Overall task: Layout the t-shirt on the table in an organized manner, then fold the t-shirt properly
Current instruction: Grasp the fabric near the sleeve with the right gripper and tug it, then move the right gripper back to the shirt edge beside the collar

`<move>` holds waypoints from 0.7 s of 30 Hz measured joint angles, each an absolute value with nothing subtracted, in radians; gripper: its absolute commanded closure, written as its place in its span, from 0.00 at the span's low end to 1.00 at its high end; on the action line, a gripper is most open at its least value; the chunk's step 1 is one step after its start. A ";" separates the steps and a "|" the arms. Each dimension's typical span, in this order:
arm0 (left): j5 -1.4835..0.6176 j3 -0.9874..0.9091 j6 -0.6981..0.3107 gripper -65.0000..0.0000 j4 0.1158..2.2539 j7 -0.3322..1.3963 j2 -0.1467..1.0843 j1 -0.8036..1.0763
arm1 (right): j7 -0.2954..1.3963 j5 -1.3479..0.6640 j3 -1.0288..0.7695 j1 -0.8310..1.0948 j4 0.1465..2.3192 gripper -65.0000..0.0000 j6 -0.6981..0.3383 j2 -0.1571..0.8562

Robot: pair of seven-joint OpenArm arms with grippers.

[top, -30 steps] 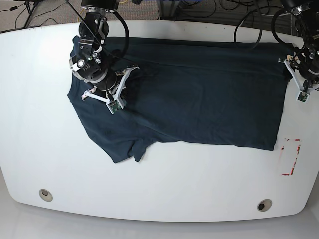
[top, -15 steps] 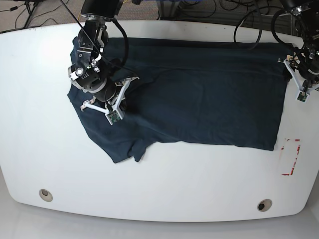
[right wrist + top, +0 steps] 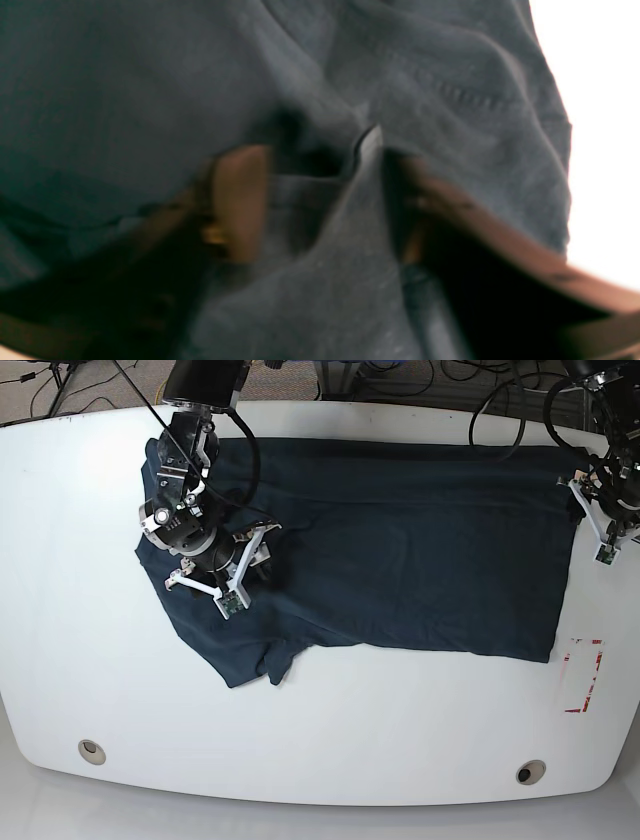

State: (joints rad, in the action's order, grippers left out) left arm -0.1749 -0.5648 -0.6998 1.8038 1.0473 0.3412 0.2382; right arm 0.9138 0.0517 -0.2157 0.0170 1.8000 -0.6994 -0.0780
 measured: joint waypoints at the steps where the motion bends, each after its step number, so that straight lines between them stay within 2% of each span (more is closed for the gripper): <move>1: -0.174 -0.558 -0.700 0.44 1.803 1.048 0.342 0.238 | 0.915 0.056 -0.215 0.021 1.811 0.11 -0.699 -0.078; 4: -0.182 -0.548 -0.701 0.44 1.804 1.046 0.340 0.237 | 0.913 0.054 -0.216 0.047 1.871 0.08 -0.699 -0.077; 7: -0.180 -0.547 -0.700 0.44 1.805 1.047 0.340 0.237 | 0.908 0.056 -0.217 0.094 1.954 0.12 -0.699 -0.074; 10: -0.177 -0.550 -0.701 0.44 1.805 1.048 0.339 0.239 | 0.908 0.056 -0.222 0.151 2.010 0.22 -0.699 -0.072; 15: -0.176 -0.559 -0.700 0.44 1.806 1.047 0.315 0.239 | 0.909 0.041 -0.276 0.246 2.016 0.35 -0.707 -0.066; 21: -0.184 -0.569 -0.701 0.44 1.806 1.044 0.299 0.310 | 0.917 0.062 -0.402 0.323 2.014 0.37 -0.694 -0.056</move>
